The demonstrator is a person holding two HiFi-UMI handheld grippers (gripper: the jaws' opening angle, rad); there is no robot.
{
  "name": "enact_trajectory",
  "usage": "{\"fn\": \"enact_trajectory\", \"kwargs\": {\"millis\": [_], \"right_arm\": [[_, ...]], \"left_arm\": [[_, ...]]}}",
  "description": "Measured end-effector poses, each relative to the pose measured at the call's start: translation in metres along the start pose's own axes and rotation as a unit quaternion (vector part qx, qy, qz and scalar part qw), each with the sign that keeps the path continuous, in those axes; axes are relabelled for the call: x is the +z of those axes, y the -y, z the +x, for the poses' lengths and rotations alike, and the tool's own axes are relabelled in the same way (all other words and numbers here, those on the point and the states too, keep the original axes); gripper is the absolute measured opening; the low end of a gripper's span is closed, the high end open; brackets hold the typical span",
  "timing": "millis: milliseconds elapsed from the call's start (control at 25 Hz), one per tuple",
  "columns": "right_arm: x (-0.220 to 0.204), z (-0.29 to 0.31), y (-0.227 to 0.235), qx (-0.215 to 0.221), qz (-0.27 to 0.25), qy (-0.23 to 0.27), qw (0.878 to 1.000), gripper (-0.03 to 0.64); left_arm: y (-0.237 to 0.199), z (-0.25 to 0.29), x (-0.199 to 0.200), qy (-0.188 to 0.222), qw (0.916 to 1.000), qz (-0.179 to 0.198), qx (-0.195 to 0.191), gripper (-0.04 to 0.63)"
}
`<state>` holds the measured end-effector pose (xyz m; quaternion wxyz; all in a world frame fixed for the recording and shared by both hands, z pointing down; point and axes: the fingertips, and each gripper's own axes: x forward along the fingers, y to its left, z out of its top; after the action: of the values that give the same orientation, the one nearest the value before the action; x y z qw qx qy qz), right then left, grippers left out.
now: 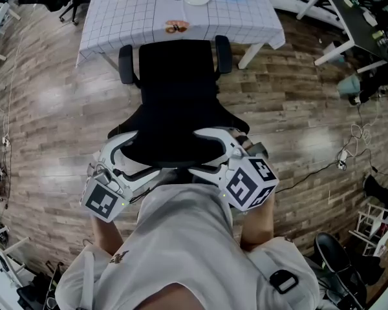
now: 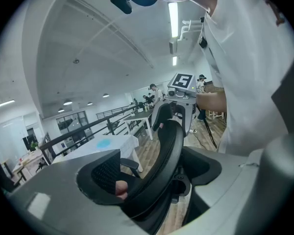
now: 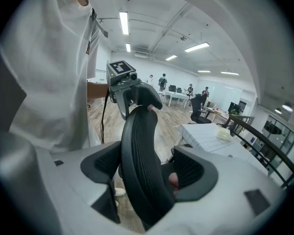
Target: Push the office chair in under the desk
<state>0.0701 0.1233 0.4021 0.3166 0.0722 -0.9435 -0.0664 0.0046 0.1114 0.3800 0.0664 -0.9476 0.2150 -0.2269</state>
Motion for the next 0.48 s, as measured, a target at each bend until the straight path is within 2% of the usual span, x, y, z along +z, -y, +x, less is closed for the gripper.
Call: {"fn": "enact_trajectory", "kwargs": {"millis": [480], "right_arm": [[0.001, 0.007, 0.021, 0.002, 0.006, -0.007, 1.0, 0.336]], "left_arm": [[-0.023, 0.006, -0.001, 0.0, 1.0, 0.002, -0.009, 0.394]]}}
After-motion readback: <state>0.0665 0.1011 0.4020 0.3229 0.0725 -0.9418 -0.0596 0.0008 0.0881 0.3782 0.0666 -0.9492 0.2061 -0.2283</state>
